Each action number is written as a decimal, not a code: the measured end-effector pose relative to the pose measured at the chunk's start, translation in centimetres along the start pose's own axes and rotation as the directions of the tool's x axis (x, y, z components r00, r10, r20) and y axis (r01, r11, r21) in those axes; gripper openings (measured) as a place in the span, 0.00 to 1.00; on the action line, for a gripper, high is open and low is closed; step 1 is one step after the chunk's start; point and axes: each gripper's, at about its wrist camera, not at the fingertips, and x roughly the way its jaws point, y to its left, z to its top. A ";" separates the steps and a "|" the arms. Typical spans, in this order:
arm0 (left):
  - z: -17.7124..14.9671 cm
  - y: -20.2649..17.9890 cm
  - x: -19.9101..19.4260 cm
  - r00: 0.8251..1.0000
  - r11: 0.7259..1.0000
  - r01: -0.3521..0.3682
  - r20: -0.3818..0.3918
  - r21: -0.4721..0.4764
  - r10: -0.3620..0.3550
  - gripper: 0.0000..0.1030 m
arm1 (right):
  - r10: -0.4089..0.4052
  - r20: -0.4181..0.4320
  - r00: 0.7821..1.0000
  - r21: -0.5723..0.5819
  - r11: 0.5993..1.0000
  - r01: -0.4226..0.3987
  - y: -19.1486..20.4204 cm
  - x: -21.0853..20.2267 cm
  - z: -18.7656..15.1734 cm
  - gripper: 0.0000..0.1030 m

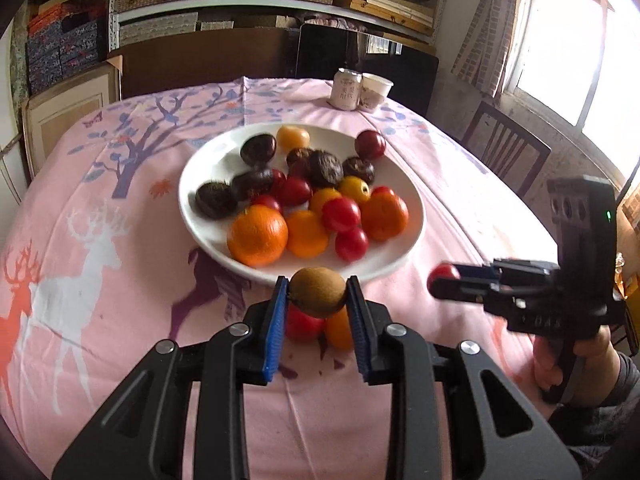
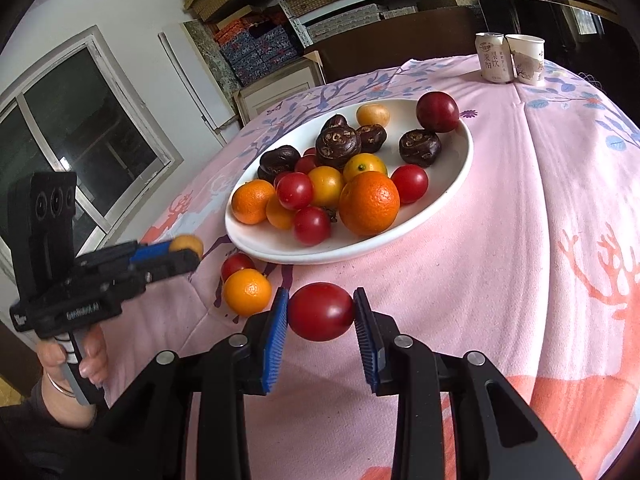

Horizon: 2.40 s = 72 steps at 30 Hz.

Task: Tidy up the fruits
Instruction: 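Release the kiwi on the plate with the left tool while the right tool releases the tomato there, then grasp a red tomato with the left tool while the right tool grasps a small orange, then release the tomato on the plate with the left tool while the right tool releases the orange there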

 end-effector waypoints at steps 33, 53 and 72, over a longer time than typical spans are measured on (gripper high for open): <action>-3.1 3.0 1.1 0.979 0.981 -0.177 -0.085 0.074 0.183 0.75 | -0.118 -0.067 0.991 -0.276 0.956 0.096 7.6 3.3 1.3 0.46; -3.0 -0.9 5.3 0.983 0.987 -0.121 -0.127 0.106 0.134 0.57 | -0.096 -0.020 0.995 -0.033 0.995 0.095 1.6 -0.9 -1.7 0.36; 0.9 -0.4 0.6 0.997 0.996 -0.078 -0.016 0.042 0.079 0.29 | -0.052 0.066 0.997 -0.017 0.998 0.053 1.3 -3.4 4.5 0.36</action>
